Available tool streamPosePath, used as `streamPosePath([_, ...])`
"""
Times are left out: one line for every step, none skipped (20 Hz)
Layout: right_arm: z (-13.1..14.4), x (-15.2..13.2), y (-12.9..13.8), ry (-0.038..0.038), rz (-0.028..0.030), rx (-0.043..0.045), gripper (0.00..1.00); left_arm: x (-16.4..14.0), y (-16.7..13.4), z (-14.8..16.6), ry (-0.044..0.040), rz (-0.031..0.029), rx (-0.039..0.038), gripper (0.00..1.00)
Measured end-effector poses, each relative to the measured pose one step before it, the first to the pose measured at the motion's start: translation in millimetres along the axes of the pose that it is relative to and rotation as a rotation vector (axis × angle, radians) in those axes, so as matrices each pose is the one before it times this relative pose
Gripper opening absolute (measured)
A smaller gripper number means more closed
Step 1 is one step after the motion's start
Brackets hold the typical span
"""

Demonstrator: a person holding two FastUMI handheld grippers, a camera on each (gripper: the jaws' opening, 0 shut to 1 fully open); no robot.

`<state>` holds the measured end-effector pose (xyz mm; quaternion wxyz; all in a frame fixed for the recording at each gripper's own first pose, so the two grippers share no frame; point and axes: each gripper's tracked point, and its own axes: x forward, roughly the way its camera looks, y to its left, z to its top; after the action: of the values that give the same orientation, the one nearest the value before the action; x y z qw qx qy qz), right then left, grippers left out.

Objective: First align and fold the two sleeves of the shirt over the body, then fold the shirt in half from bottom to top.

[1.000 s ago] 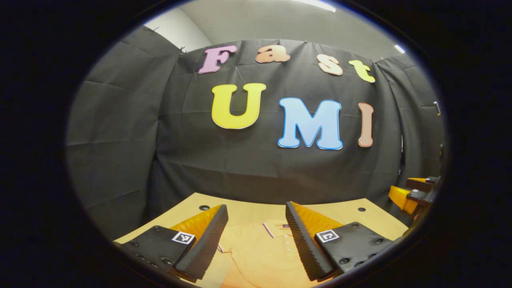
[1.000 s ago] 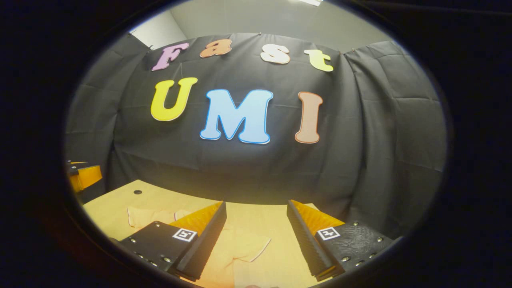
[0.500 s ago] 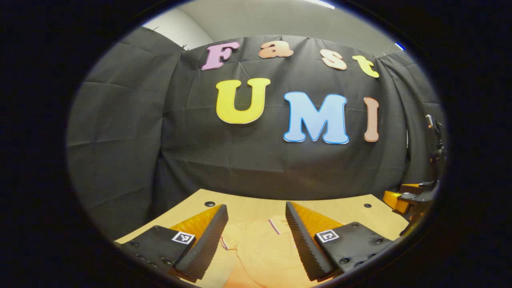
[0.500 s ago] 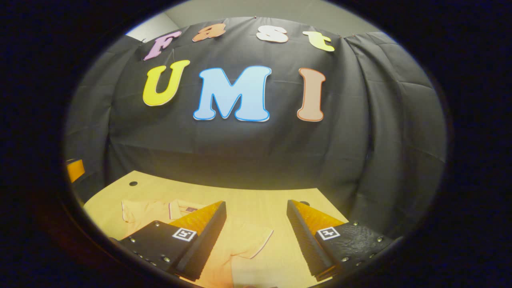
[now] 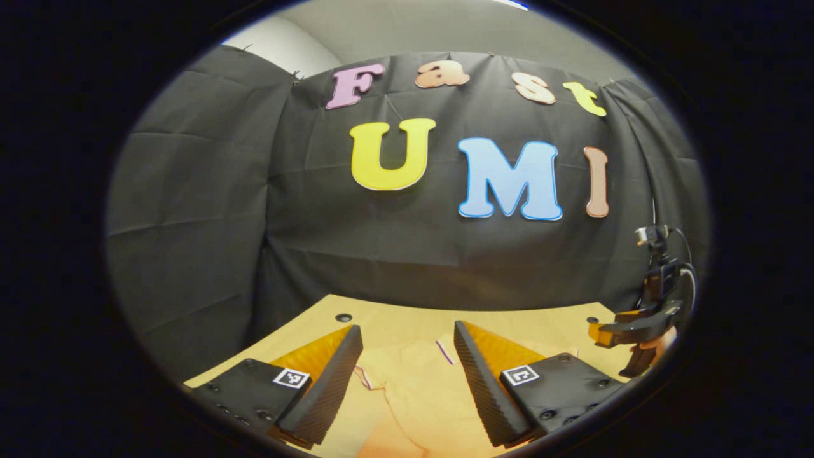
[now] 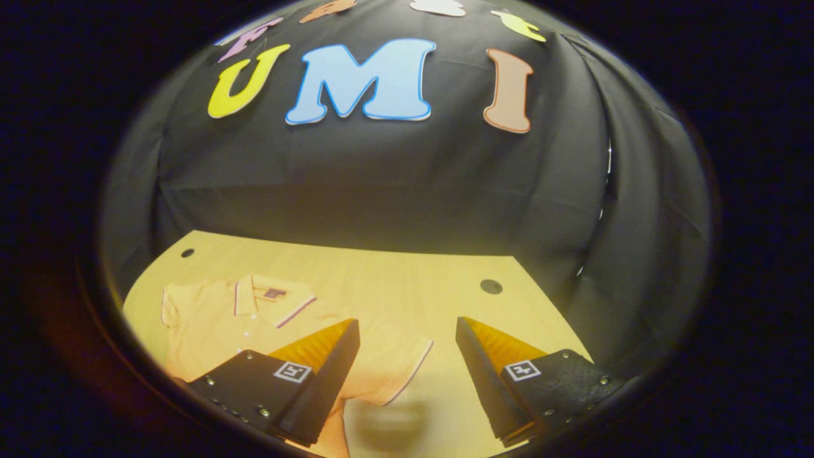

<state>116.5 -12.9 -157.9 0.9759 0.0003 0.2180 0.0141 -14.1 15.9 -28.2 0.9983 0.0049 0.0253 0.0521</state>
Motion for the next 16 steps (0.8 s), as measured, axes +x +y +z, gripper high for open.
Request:
streamPosePath([-7.39, 8.58, -0.52, 0.02118, 0.00478, 0.00101, 0.94, -4.08, 1.84, -2.22, 0.00555, 0.00830, -0.00444, 0.95])
streamPosePath([-5.91, 7.68, -0.57, 0.01949, 0.00336, -0.00032, 0.94, -1.05, 2.25, -1.49, 0.00628, 0.00905, -0.00202, 0.94])
streamPosePath([-6.47, 7.81, 0.25, 0.01945, 0.00327, 0.00054, 0.95, -1.74, 2.13, -1.70, 0.00463, 0.00779, 0.00038, 0.95])
streamPosePath([-3.84, 7.17, 0.54, 0.01668, 0.00319, 0.00254, 0.95, -1.29, 2.39, -1.64, 0.00520, 0.00863, 0.00156, 0.95])
streamPosePath([-3.05, 6.93, 1.09, 0.01555, 0.00438, 0.00305, 0.95, -2.37, 1.69, -0.80, 0.00290, 0.00711, 0.00054, 0.95])
streamPosePath([-3.41, 6.09, 1.27, 0.01162, 0.00089, 0.00283, 0.94, -2.39, 1.72, -2.57, 0.00296, 0.00587, -0.00042, 0.94])
streamPosePath([-5.48, 6.96, -0.33, 0.01557, -0.00298, 0.00290, 0.95, -2.74, 1.87, -1.10, 0.00233, 0.00593, -0.00048, 0.93])
streamPosePath([-4.58, 7.77, 0.57, 0.01665, -0.00060, 0.00315, 0.95, -2.83, 1.84, -0.80, 0.00188, 0.00530, 0.00081, 0.93])
streamPosePath([-5.94, 8.62, -0.08, 0.01767, -0.00261, 0.00517, 0.95, -2.13, 1.20, -1.34, 0.00262, 0.00650, 0.00262, 0.93])
streamPosePath([-5.46, 6.75, 0.14, 0.02064, 0.00125, 0.00811, 0.95, -2.14, 1.68, 0.23, 0.00197, 0.00370, 0.00204, 0.93])
streamPosePath([-5.76, 7.23, 0.07, 0.02168, 0.00009, 0.01180, 0.95, -2.73, 1.16, -0.49, 0.00061, 0.00322, 0.00192, 0.93])
streamPosePath([-4.90, 6.14, -0.64, 0.02230, -0.00025, 0.01590, 0.95, -2.57, 1.69, -1.41, 0.00349, 0.00209, 0.00292, 0.93])
streamPosePath([-5.38, 6.06, -0.54, 0.02216, 0.00134, 0.01956, 0.94, -1.68, 1.11, -0.77, 0.00307, 0.00253, 0.00404, 0.94])
streamPosePath([-2.84, 3.78, -1.05, 0.01700, 0.00160, 0.01983, 0.94, -1.23, 1.71, -1.22, 0.00236, 0.00156, 0.00223, 0.93])
streamPosePath([-2.05, 4.60, -0.84, 0.00763, 0.00113, 0.01737, 0.93, -1.66, 0.78, -1.23, 0.00163, 0.00063, 0.00092, 0.93])
streamPosePath([-0.47, 2.86, -1.63, 0.00594, -0.00476, 0.01072, 0.93, -1.77, 1.36, -1.09, 0.00256, 0.00084, -0.00109, 0.93])
